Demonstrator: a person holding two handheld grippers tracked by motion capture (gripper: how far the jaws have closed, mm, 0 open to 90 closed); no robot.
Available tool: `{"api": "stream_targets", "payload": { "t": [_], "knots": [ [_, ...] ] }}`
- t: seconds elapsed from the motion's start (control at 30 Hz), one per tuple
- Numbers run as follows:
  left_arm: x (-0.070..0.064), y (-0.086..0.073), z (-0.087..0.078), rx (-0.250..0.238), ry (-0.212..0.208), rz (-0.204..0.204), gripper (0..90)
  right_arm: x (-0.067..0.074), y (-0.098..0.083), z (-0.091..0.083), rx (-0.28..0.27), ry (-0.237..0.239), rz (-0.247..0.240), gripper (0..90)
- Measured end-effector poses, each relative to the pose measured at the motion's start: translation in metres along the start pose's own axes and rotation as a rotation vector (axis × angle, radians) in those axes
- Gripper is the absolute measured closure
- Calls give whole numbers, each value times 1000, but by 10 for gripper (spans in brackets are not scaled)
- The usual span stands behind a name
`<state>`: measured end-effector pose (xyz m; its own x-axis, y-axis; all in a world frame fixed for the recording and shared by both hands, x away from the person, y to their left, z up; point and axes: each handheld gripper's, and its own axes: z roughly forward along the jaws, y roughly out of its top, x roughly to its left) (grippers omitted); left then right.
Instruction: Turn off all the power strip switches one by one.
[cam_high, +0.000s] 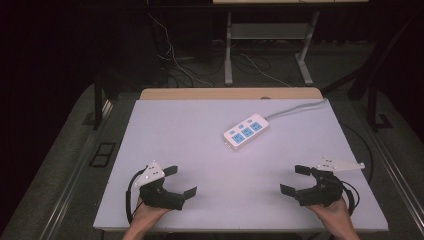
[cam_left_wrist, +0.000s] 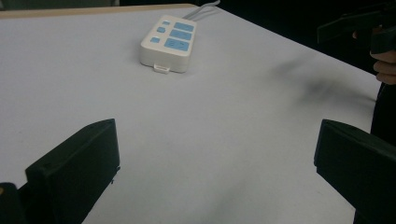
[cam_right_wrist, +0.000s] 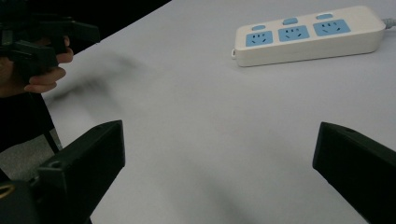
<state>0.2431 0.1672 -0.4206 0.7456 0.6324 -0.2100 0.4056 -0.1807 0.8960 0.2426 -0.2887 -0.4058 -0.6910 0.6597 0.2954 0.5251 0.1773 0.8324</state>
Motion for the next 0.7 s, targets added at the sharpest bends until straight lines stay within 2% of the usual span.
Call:
{"api": "stream_targets", "payload": {
  "t": [0.5,0.7],
  "knots": [
    [4,-1,1,19,2,6,0,-4,0,-1,27,-3,16,22],
    [7,-1,3,35,-12,17,0,-3,1,-1,52,-3,6,22]
  ]
}}
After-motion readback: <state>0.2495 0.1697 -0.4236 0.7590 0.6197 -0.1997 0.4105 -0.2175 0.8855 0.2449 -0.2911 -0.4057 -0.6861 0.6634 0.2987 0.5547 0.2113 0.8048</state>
